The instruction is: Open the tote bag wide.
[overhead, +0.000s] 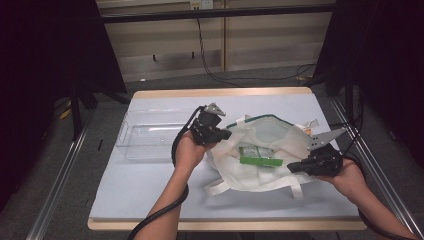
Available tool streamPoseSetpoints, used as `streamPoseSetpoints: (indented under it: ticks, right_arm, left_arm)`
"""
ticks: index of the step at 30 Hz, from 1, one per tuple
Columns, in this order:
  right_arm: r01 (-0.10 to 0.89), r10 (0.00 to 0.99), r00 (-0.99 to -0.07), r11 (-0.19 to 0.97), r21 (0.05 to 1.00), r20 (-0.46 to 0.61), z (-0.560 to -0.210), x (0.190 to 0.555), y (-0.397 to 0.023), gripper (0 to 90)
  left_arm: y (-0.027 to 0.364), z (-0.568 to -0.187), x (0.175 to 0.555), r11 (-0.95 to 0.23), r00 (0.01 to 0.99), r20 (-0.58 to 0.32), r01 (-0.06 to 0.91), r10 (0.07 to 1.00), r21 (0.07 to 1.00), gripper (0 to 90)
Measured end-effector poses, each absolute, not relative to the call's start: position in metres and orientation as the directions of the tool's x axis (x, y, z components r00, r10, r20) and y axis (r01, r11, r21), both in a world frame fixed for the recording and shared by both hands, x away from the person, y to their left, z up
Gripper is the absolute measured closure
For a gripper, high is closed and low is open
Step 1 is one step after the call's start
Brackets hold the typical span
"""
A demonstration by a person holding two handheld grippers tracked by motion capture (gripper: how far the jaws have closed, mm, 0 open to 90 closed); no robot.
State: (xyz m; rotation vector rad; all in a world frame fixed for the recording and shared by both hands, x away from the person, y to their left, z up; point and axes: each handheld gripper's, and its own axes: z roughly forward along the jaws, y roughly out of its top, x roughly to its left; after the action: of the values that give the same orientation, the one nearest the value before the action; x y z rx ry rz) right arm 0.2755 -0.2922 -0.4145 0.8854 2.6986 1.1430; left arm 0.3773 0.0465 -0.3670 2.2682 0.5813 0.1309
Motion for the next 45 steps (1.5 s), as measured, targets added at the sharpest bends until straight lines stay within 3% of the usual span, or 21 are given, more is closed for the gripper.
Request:
streamPoseSetpoints:
  ticks: [45]
  right_arm:
    - [0.501, 0.530, -0.830, 0.569, 0.652, 0.176, -0.448, 0.266, -0.291, 90.0]
  left_arm:
    - [0.051, -0.375, 0.385, -0.545, 0.849, -0.102, 0.420, 0.519, 0.726, 90.0]
